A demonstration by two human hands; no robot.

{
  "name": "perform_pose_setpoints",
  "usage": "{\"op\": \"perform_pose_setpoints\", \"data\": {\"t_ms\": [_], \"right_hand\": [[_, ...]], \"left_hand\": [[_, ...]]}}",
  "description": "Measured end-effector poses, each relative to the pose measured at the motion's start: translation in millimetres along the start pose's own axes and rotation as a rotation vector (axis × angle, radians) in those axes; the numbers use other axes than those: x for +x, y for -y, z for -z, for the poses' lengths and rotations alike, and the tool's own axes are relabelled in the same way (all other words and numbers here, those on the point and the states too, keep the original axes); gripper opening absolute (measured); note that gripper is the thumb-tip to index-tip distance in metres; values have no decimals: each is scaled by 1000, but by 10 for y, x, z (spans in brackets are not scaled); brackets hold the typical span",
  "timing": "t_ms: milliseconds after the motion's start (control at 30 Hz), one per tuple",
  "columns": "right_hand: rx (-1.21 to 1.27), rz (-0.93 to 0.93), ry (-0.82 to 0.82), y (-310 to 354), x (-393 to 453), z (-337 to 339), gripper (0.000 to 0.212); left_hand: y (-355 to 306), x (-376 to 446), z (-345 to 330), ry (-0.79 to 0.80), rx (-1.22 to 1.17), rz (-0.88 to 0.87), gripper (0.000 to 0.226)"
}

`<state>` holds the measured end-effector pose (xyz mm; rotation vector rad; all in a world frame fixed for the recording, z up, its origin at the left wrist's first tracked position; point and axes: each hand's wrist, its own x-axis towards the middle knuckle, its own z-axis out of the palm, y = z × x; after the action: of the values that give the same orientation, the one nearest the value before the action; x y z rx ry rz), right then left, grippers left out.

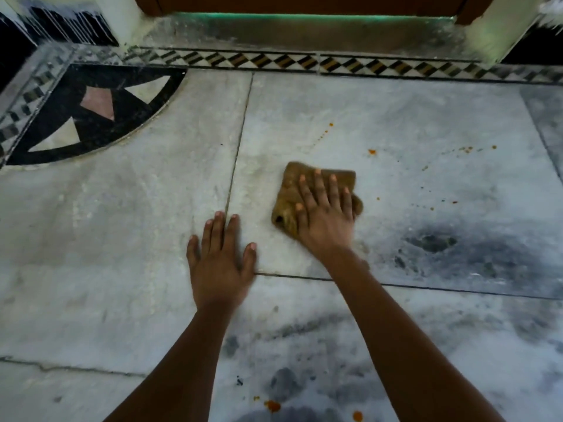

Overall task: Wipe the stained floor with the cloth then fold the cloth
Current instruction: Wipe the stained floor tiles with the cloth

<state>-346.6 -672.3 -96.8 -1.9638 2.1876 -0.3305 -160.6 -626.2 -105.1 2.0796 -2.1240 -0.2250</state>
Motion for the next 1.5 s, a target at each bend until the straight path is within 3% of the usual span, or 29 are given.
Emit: {"op": "perform_pose_setpoints", "data": {"t_ms": [167,467,600,733,867,1000,1100,1167,1267,1400,1500], "right_hand": [[-38,-150,-18,-411,-87,121,59],[-74,-149,-46,-412,237,82,62],[-44,-170,-56,-405,599,59,55],[-63,-179,-67,-437,1005,72,55],[-70,-197,-19,-454,1413,107,55],[-130,-43,94,-516,1615,174,55],[-117,229,122,-520,1289,204,66],[-97,322,106,-558,958,192,59],[-105,227,106,-667,954,240,60],[-96,-105,107,-523,1588,251,55],[-95,-10,134,-257,1562,180,56]], "left_hand": [[6,-4,-15,15,24,6,68],[-314,506,-60,43,54,74,67],[-576,1191,-71,204,31,12,63],[-638,1155,-170,76,81,15,64],[-644,1168,-143,91,91,31,65],[-652,1144,-172,79,107,17,67],[-641,1159,-177,57,89,15,72],[-642,1140,-174,44,76,8,73],[-642,1146,-177,27,69,8,73],[-636,1152,-192,21,82,20,73],[-644,1147,-180,19,87,21,73]]}}
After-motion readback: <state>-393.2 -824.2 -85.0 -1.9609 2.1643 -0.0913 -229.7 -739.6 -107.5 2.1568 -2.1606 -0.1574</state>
